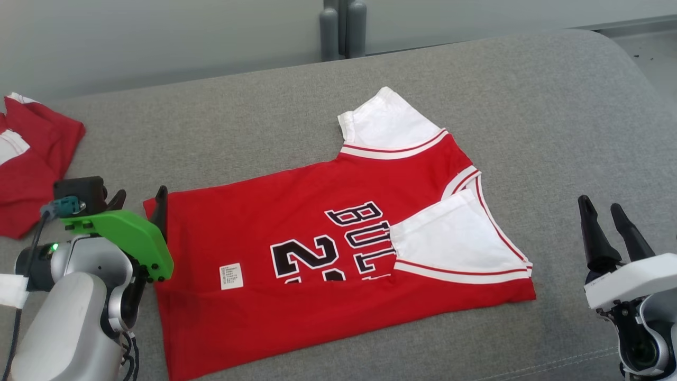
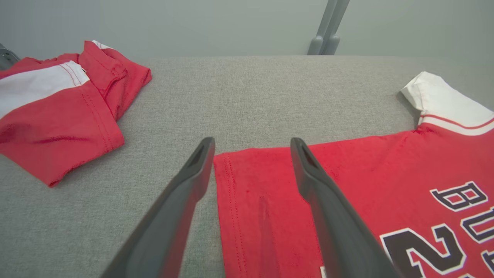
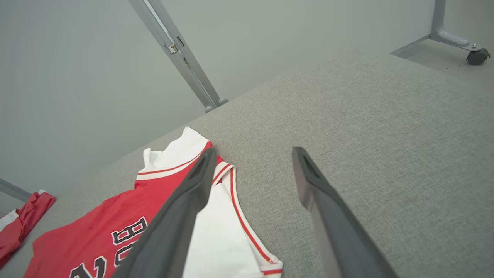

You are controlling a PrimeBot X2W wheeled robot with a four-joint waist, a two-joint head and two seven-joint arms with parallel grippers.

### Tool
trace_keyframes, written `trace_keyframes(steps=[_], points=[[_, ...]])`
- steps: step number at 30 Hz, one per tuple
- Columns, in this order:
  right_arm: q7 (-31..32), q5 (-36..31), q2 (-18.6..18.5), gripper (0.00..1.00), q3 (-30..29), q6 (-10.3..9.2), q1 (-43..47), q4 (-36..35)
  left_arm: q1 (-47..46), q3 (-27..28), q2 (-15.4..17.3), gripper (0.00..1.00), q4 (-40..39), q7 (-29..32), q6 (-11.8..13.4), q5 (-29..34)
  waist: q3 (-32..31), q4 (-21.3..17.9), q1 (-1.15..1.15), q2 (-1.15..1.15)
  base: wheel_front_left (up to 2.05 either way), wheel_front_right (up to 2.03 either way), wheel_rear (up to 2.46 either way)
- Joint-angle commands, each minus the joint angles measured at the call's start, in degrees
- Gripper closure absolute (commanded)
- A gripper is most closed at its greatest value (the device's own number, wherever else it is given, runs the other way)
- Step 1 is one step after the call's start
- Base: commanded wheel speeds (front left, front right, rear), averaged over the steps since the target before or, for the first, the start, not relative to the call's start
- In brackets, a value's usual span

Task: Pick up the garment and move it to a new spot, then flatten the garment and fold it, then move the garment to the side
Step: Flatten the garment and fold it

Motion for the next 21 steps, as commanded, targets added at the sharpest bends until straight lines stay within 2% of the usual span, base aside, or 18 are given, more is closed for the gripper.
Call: trace_keyframes(steps=[1,10,21], points=[[0.39,-0.5,-0.27,0.0,0.61,0.02,-0.99,-0.96,-1.63,-0.38,0.48,0.0,1.34,0.53,-0.24,0.64,2.44,-1.2,0.0,0.0,0.0,0.0,0.0],[1.74,-0.22,-1.09,0.0,5.71,0.02,-4.61,-5.43,-9.04,-1.18,1.28,0.0,12.16,2.16,-0.43,1.93,7.91,-2.81,0.0,0.0,0.0,0.0,0.0],[2.25,-0.17,-1.48,0.0,8.82,0.02,-5.94,-7.49,-11.66,-1.1,1.0,0.0,20.12,0.94,-0.16,1.45,9.1,-3.55,0.0,0.0,0.0,0.0,0.0]])
